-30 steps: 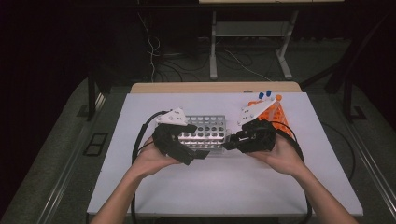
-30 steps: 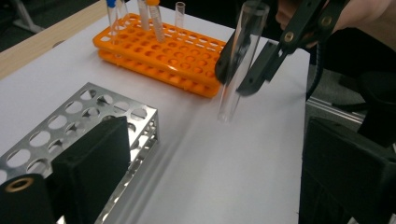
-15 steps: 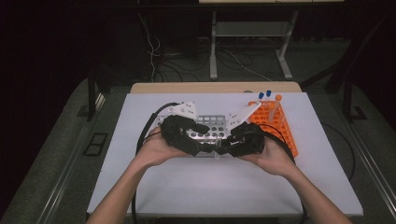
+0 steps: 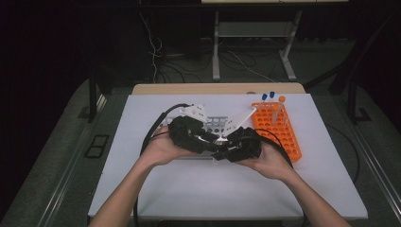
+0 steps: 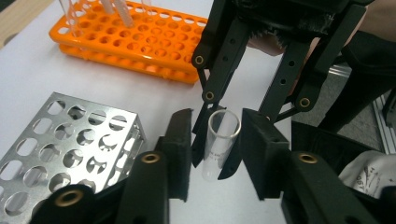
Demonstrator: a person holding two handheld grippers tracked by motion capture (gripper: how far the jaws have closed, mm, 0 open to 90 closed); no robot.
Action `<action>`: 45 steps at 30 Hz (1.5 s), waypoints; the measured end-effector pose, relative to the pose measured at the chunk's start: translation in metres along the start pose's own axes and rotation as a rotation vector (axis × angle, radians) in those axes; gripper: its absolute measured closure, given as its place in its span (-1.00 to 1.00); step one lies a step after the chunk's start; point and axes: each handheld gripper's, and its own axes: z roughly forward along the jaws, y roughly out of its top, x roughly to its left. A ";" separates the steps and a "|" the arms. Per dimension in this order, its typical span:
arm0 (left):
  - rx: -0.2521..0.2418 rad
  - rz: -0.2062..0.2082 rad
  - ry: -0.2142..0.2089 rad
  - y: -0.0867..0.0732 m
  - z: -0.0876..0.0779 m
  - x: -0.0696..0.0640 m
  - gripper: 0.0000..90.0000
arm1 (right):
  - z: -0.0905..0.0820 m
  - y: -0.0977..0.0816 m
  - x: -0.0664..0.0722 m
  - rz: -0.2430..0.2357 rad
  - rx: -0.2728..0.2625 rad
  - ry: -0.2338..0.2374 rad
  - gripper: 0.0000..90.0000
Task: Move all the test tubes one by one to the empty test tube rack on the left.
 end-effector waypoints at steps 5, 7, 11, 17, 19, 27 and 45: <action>0.021 0.004 -0.021 0.000 0.003 0.001 0.57 | 0.003 0.000 0.001 -0.001 0.000 0.005 0.67; 0.030 0.009 -0.022 0.000 0.004 0.001 0.63 | 0.004 0.000 0.000 0.001 0.002 0.009 0.67; 0.025 0.002 -0.032 -0.001 0.003 0.003 0.65 | 0.004 -0.001 -0.001 0.013 -0.008 0.018 0.66; 0.018 0.006 -0.030 0.002 0.001 0.005 0.65 | 0.002 -0.003 -0.002 0.035 -0.027 0.011 0.52; 0.016 0.010 -0.026 0.004 -0.001 0.006 0.65 | 0.000 -0.004 -0.003 0.046 -0.033 0.002 0.43; 0.011 0.013 -0.017 0.014 -0.005 0.012 0.65 | -0.014 -0.022 -0.008 0.112 -0.085 -0.047 0.17; 0.011 -0.005 0.021 0.032 -0.008 0.037 0.65 | -0.044 -0.062 -0.010 0.240 -0.148 -0.111 -0.76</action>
